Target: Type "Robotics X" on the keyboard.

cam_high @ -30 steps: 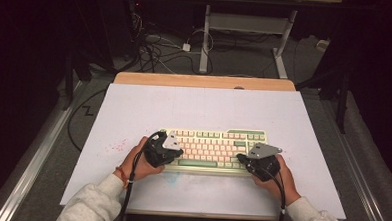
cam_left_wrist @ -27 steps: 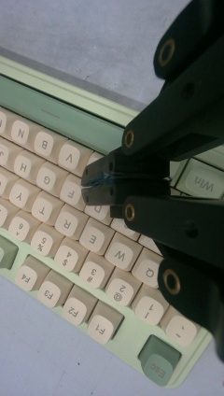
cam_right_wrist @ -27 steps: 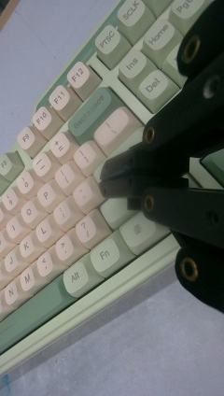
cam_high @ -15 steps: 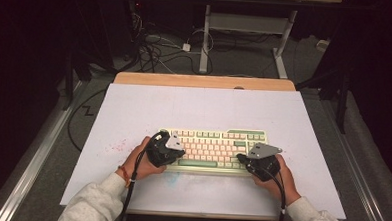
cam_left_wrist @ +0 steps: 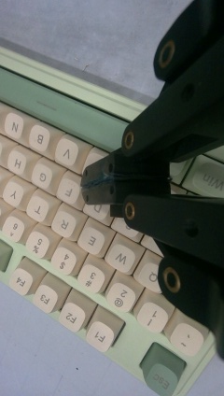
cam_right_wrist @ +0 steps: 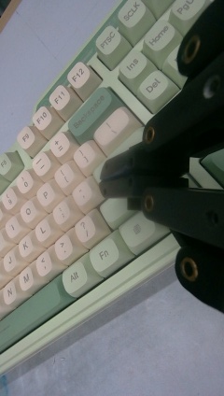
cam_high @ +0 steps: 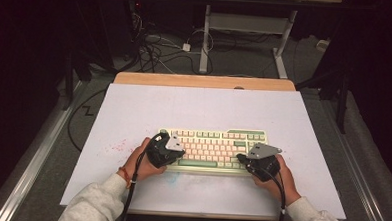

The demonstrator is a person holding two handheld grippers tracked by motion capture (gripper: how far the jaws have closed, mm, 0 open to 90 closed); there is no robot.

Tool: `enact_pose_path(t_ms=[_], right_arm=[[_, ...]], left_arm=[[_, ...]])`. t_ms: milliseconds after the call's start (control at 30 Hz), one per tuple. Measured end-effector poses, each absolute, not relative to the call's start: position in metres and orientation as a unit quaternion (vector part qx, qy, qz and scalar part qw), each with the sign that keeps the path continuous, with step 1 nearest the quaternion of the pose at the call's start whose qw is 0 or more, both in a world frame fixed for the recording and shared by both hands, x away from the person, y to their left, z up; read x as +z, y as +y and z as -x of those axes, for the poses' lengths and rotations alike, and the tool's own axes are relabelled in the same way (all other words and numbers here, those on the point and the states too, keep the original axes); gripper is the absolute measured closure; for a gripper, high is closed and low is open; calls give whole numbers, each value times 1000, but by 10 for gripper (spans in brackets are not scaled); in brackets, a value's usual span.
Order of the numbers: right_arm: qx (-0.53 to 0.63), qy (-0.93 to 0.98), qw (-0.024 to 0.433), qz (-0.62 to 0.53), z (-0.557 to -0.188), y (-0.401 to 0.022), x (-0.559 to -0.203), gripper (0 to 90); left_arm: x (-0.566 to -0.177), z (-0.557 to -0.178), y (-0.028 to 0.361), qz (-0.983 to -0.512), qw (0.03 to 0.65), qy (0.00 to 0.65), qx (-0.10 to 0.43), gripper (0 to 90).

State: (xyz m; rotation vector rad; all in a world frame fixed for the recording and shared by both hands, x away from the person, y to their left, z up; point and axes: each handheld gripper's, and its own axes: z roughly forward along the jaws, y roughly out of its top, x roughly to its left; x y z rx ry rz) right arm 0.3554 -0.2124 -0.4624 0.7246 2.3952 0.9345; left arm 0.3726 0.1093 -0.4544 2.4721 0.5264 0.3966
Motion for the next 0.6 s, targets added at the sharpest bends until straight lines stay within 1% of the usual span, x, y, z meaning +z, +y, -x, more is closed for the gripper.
enact_pose_path(t_ms=[200, 433, 567, 600], right_arm=[[339, 872, 234, -264, -355, -212, -462, 900], [338, 872, 234, -264, -355, -212, -462, 900], [339, 872, 234, -264, -355, -212, -462, 900], [339, 872, 235, -264, -355, -212, -462, 900]], left_arm=[[-444, -369, 111, -921, 299, 192, 159, 875], [-442, -369, 113, -920, 300, 194, 162, 871], [-441, -369, 114, -917, 304, 196, 167, 861], [-440, -369, 115, -915, 306, 199, 170, 847]])
